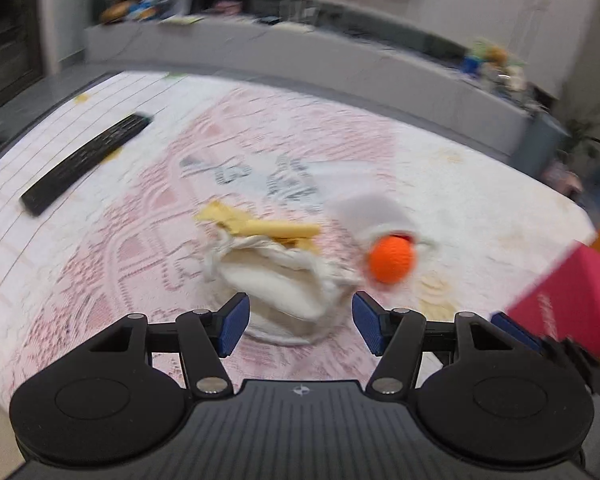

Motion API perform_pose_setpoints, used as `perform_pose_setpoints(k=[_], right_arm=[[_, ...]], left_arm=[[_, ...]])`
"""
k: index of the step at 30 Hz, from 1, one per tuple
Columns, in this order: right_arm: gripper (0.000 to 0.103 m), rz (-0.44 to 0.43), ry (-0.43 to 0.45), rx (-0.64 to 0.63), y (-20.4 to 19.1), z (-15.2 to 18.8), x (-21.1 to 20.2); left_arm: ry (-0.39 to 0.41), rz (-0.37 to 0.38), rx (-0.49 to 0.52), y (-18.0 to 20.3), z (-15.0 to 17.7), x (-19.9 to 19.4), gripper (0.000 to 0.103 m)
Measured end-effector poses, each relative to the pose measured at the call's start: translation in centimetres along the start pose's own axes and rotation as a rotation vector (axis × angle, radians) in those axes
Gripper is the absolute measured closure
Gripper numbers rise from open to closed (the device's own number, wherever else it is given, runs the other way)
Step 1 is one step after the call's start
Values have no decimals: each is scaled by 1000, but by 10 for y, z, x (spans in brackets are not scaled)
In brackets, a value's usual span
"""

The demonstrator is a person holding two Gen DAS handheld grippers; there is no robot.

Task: Organize soft objects
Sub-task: 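Grasp the white cloth bag with the left gripper while the right grasps the orange crocheted ball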

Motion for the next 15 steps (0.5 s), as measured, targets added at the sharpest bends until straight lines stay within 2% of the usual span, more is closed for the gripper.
perform_pose_setpoints(k=[2,5,8,12,15], right_arm=[[46,5,-5,14,2,-2,15],[46,2,1,38,4,-7,32],[46,-25,2,60,1,-15,50],[46,-41,1,50,-4,-22,69],[46,-52,-8,56,-5,-24,79]], left_arm=[[-15,17,-78,-5,-3,6,32],[-19,26,-207,-13,-7,13,21],[-2,3,-267,-17,-7,21,21],[23,-4,-271,-21,-7,32,21],[0,-28,-245,-21,-4,43,21]])
Point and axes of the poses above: each gripper's, at about its wrist camera, not at the fingertips, and x roughly the way its jaws point, y to its right, z to its underside, the point moved 1 cm from there along x, roughly the way its jaws point, and after that the axes turned 4 degrees about -x, right-handed, at the moved point
